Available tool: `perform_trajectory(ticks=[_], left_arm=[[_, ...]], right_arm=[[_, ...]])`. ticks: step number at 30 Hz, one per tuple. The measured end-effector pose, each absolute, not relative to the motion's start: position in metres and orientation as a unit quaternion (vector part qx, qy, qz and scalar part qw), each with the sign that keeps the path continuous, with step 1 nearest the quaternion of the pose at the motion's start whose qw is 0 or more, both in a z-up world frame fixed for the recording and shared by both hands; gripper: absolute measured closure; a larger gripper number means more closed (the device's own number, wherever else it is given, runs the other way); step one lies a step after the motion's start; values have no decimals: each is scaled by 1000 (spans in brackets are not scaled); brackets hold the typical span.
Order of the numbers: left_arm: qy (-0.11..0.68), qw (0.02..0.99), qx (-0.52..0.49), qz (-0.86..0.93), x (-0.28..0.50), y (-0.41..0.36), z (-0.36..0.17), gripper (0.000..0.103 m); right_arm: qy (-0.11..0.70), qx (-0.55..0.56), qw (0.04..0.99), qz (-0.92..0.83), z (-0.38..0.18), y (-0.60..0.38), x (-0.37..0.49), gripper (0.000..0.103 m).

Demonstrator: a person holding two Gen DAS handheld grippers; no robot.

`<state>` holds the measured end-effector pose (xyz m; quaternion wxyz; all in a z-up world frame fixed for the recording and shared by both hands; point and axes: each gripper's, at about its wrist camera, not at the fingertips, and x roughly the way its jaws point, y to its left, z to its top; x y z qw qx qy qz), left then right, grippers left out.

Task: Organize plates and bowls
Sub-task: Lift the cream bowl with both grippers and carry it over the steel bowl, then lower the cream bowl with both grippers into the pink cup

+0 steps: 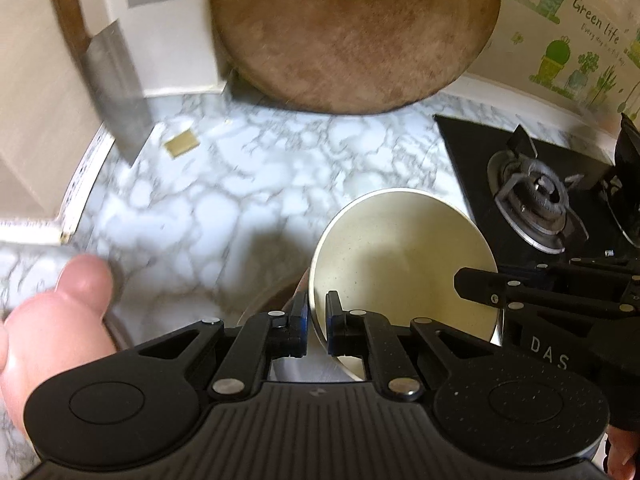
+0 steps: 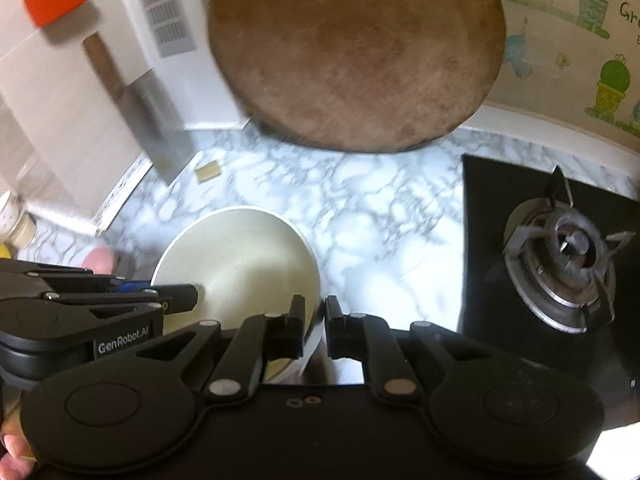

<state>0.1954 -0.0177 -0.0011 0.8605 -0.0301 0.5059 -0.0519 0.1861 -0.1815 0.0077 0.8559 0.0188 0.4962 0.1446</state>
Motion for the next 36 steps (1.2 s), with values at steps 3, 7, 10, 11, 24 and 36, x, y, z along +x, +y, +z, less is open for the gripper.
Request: perform_trajectory(ticks=[3,7,10,11,24,36], left_arm=[[517,854,-31,-48,186,-11,-10,96],[528,848,-29,-42,180,-5,-21,96],[534,844,-27,-36,180,-4,-27,96],[535,844,-26,-35,180,-3,-29,96],[529,848,-3,-33,187,-9,-37,96],[529,848,-3,-31,189,-5,-39,96]], right_arm=[[504,16,851,148,2,-172,175,92],[518,14,842,151,-11,-163,167,92],[527,15,836,151,-20,-159,164,92],[530,15,834,151,-22,-157,163,92],[545,20,825,149,-38,-158,167,91],[555,20,817,156,-42,-158,171,91]])
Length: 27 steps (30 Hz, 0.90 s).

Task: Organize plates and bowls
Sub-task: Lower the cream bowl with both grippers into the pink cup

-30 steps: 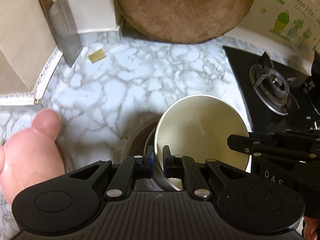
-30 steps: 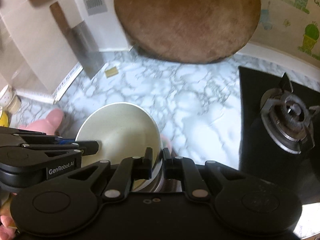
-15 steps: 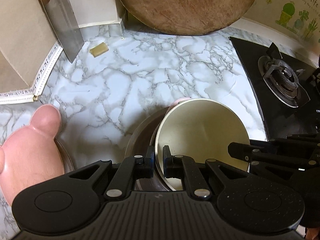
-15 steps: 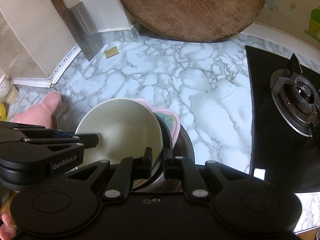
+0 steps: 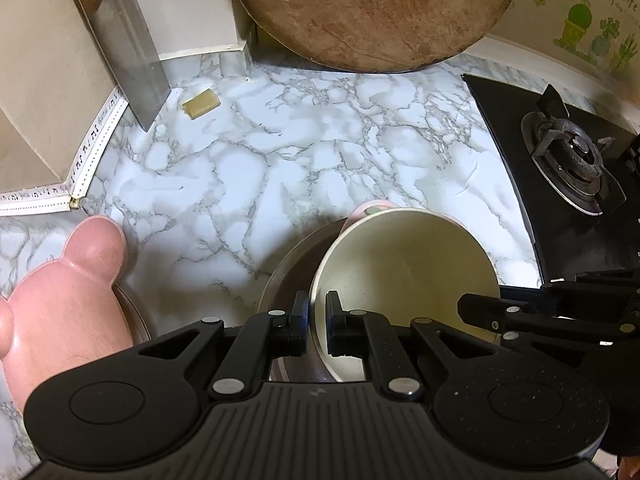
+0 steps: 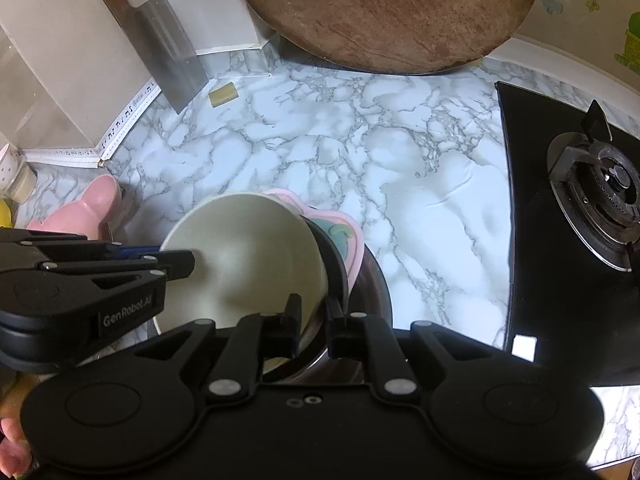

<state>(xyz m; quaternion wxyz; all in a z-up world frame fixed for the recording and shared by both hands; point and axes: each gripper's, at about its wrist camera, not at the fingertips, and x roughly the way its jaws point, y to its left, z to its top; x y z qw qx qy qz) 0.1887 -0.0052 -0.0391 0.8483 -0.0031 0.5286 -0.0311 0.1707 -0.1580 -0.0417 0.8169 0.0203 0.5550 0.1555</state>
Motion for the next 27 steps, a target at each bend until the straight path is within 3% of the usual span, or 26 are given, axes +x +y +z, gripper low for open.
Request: perform_trajectory(ticks=[21,27], left_arm=[[487,871,-10,-64,156,0,-24,95],[461,884,-6,-73,137,0,-14,95]], right_arm=[[513,13,840,175,-21,-171,150,88],[487,20,852,190,-11,-175,137,81]])
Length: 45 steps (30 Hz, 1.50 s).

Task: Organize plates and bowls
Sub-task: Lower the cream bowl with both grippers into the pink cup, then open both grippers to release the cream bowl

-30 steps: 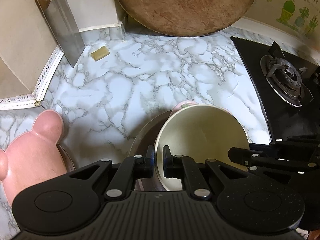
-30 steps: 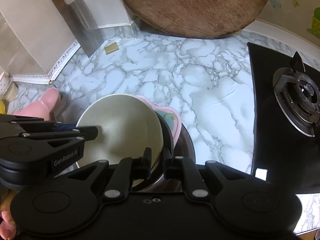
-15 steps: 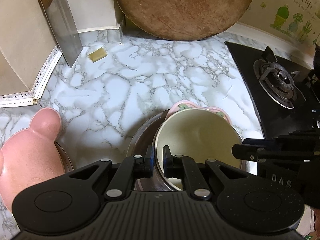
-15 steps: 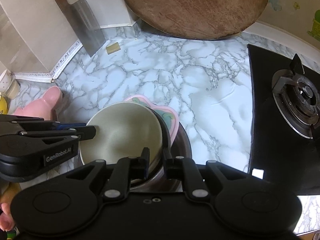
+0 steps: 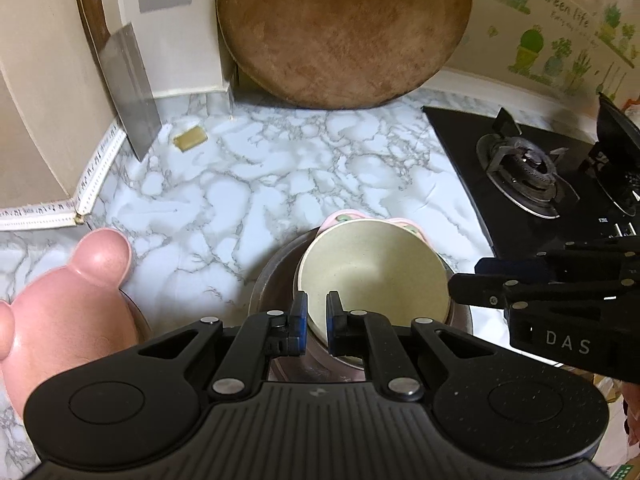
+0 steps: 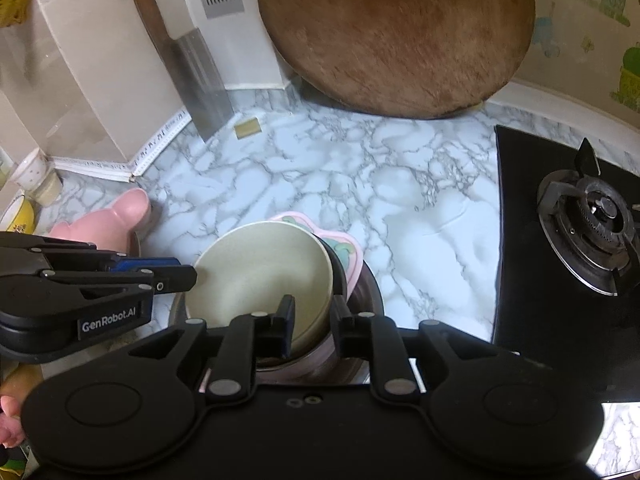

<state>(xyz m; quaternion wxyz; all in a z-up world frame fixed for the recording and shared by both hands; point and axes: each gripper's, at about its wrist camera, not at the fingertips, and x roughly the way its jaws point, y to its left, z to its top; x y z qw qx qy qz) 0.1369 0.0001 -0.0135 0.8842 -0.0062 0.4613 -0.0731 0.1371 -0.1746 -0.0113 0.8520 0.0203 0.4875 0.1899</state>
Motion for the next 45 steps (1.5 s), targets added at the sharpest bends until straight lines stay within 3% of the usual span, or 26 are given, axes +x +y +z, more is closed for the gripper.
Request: perform_trajectory(ticks=[3,5,10,17,20,23,25,45], left_arm=[[453,888,-9,-75,128,3,-10,95],[449,890,-12,-73,123,6,-9,94],[445,893,-24,-62,110,17,-9,94],[430,901,-37,-54,91,33,-8,94],[426,902,-44,-53,84,39,-9,87],[420,905,-50,-46,77,45,-10,64],[411,909,-59,-44,72,50,-11,24],[442,896,-41,-1,107,51,-74,22]], right_arm=[[479,26,855,198,-8,-177,130,62],[473,30,857,202,-6,-178,125,31],[457,33,867,198,3,-183,113,15],[432,38,882,186,12,-196,96,7],[426,42,886,179,12,-203,91,6],[422,43,889,173,10,-207,85,5],[424,45,888,170,7,-209,83,5],[478,39,871,109,-65,-207,103,8]])
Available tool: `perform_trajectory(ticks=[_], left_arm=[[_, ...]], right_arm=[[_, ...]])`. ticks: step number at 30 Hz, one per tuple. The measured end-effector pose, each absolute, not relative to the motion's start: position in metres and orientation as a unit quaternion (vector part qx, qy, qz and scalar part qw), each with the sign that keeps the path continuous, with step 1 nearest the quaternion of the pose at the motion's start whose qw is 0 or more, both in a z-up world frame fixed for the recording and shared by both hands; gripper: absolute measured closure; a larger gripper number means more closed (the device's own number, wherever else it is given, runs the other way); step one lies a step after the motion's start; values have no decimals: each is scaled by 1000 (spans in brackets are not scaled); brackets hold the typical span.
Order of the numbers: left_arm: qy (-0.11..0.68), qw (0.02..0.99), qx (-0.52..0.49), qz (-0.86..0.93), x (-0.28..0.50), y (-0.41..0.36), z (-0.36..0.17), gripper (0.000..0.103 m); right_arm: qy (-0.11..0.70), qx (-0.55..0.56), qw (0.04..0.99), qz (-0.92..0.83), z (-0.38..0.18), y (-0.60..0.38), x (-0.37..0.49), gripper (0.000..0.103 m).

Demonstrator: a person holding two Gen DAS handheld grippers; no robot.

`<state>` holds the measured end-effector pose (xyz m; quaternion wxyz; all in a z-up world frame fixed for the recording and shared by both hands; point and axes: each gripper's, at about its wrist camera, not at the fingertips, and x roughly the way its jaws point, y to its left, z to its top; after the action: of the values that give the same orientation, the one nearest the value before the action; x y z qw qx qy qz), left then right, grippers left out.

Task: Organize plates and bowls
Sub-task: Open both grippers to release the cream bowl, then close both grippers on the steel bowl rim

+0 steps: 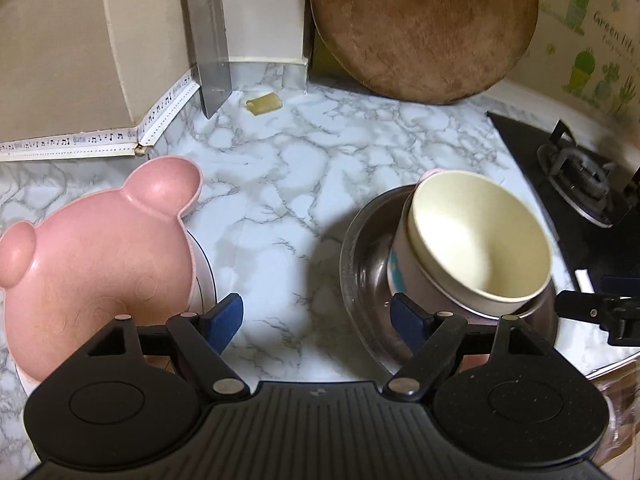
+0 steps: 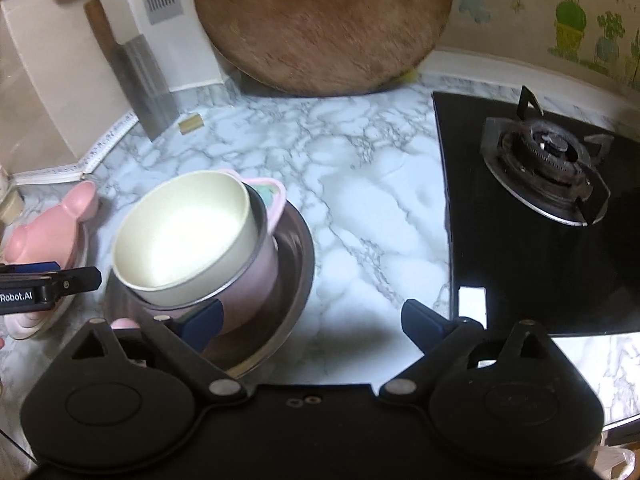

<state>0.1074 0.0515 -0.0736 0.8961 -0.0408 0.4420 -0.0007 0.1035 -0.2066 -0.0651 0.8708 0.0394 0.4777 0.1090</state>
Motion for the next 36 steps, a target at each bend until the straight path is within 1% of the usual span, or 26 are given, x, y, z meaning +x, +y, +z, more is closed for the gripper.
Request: perform_trajectory(ticks=[6,15,18,19,20,22,23,24,25,26,28,30,32,34,36], left_arm=[[450,892,-25,16,121,49,-86,22],[459,888,-10,24,134,45,-97,22],[460,887,-9,28,139,43,-97,23],[461,887,-10,27,141,43,-97,25],[462,887,-15,22,142,44,-97,27],[469,883,-28,17,144,45,-97,36],[471,882,-34,15,145,46,-97,38],[472,881,-41,11,145,47,-97,43],[472,881,-46,7,146,47,-98,50],[472,880,-50,2,146,46,-98,53],[472,880,-53,-5,146,44,-97,65],[473,879,-59,-12,146,42,-96,72],[475,878,-64,-12,146,41,-96,77],[476,877,-70,-16,146,40,-96,85],[476,876,-74,-20,146,39,-96,89]], right_arm=[[486,38,867,101,-75,-206,112,12],[494,31,862,104,-87,-201,123,22],[495,24,862,108,-88,-198,126,26],[496,21,861,108,-89,-197,127,28],[496,19,861,108,-89,-196,128,30],[498,18,860,109,-91,-195,131,34],[498,19,860,111,-91,-195,132,36],[499,20,859,112,-92,-195,132,38],[500,20,858,114,-92,-195,133,42],[502,19,857,116,-93,-194,134,45],[503,20,856,120,-93,-192,134,50],[503,20,855,123,-93,-191,135,55],[502,19,855,127,-93,-189,136,61],[502,15,856,126,-93,-187,137,66],[501,9,856,126,-93,-185,139,69]])
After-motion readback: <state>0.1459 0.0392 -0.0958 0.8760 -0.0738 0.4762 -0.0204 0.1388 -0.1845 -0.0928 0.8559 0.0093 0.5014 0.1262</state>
